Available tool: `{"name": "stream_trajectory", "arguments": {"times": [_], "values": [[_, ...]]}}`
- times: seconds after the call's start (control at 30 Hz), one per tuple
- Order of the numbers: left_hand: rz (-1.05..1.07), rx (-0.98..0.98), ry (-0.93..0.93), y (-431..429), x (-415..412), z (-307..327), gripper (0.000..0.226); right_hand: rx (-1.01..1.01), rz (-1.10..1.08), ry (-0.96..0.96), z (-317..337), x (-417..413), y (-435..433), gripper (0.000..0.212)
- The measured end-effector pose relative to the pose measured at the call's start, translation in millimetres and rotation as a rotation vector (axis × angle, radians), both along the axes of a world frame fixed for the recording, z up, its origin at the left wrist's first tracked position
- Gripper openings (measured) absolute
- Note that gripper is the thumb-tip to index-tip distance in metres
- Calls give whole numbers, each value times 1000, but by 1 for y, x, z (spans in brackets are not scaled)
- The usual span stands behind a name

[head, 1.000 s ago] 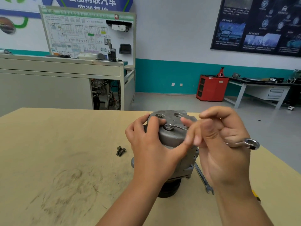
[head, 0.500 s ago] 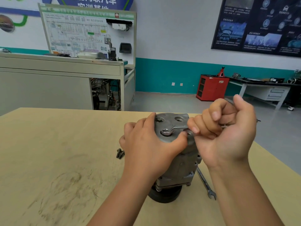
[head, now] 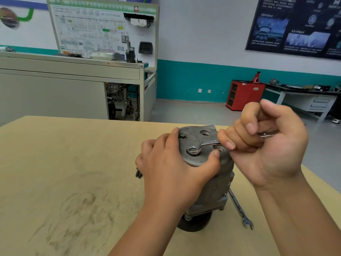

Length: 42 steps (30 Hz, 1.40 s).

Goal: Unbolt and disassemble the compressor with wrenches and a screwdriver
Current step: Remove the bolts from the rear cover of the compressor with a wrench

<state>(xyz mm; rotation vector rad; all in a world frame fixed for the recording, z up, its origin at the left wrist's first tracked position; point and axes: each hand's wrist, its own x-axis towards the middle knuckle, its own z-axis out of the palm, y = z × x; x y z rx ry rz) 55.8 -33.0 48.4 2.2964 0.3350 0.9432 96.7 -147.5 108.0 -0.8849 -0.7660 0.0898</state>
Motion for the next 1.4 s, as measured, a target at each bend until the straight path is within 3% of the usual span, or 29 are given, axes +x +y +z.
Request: {"name": "stream_trajectory", "arguments": {"times": [0.23, 0.47, 0.57, 0.67, 0.87, 0.93, 1.0, 1.07, 1.17, 1.4], "values": [[-13, -48, -5, 4, 1, 1, 89, 33, 34, 34, 0, -1, 5, 41], [7, -33, 6, -6, -1, 2, 90, 330, -588, 176, -4, -17, 17, 32], [9, 15, 31, -12, 1, 4, 90, 455, -463, 279, 0, -18, 10, 47], [7, 36, 39, -11, 4, 5, 89, 388, -358, 369, 5, -13, -3, 59], [17, 35, 31, -13, 3, 4, 89, 311, -260, 410, 4, 2, -11, 27], [-16, -20, 28, -8, 3, 3, 91, 300, -172, 496, 4, 9, -7, 25], [-39, -55, 25, -4, 2, 3, 92, 215, -113, 449, 7, 13, -1, 27], [-31, -28, 33, -6, 3, 4, 91, 132, -117, 326, 20, 12, 5, 32], [-27, 0, 41, -10, 3, 4, 92, 180, -153, 232, 39, 10, 2, 27], [23, -15, 0, -12, 3, 0, 92, 263, -446, 237, 13, -12, -9, 20]]}}
